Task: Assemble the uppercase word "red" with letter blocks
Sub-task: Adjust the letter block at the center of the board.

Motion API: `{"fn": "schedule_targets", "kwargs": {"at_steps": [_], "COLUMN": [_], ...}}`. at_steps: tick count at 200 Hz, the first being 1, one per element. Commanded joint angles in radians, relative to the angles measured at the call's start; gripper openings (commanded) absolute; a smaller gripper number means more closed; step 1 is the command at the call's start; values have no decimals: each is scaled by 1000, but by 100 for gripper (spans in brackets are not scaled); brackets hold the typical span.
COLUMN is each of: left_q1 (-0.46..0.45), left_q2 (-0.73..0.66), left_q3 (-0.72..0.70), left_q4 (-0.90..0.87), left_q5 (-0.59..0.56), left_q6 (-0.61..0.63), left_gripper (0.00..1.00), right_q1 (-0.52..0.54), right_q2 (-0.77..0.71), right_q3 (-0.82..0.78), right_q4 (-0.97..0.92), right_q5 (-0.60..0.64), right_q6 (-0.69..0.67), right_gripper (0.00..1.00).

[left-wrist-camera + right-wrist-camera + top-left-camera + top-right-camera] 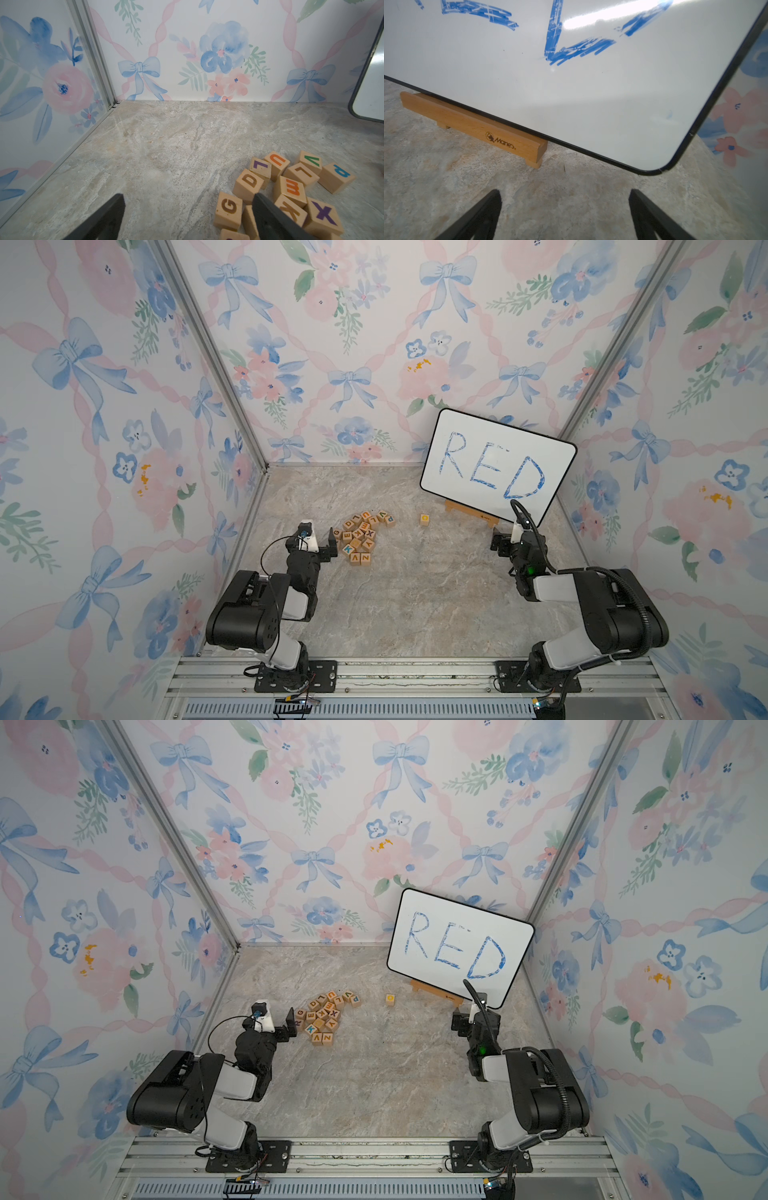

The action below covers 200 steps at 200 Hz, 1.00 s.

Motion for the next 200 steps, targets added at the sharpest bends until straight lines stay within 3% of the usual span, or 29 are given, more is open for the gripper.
{"fn": "schedule_targets", "kwargs": {"at_steps": [1, 16, 42, 65, 112, 153, 200], "left_q1": [-3, -3, -17, -32, -104, -162, -251], "left_q2": [-50, -82, -165, -249, -371, -487, -486], "left_q3": [50, 63, 68, 85, 253, 325, 508], "left_q4": [-95, -142, -210, -271, -653, -888, -1279], "left_q5": [-24, -52, -100, -138, -157, -188, -221], "left_q6": [10, -1, 1, -7, -11, -98, -239], "left_gripper": [98, 98, 98, 98, 98, 98, 98], "right_q1": [5, 8, 21, 55, 111, 249, 435], "right_q2": [-35, -75, -137, -184, -252, -275, -228], "right_q3": [25, 61, 235, 282, 477, 646, 857], "right_q4": [-27, -123, -504, -578, -923, -1196, -1450], "right_q5": [94, 139, 199, 239, 254, 257, 263], "right_q6": [33, 36, 31, -10, 63, 160, 246], "right_gripper": [97, 97, 97, 97, 97, 97, 97]}}
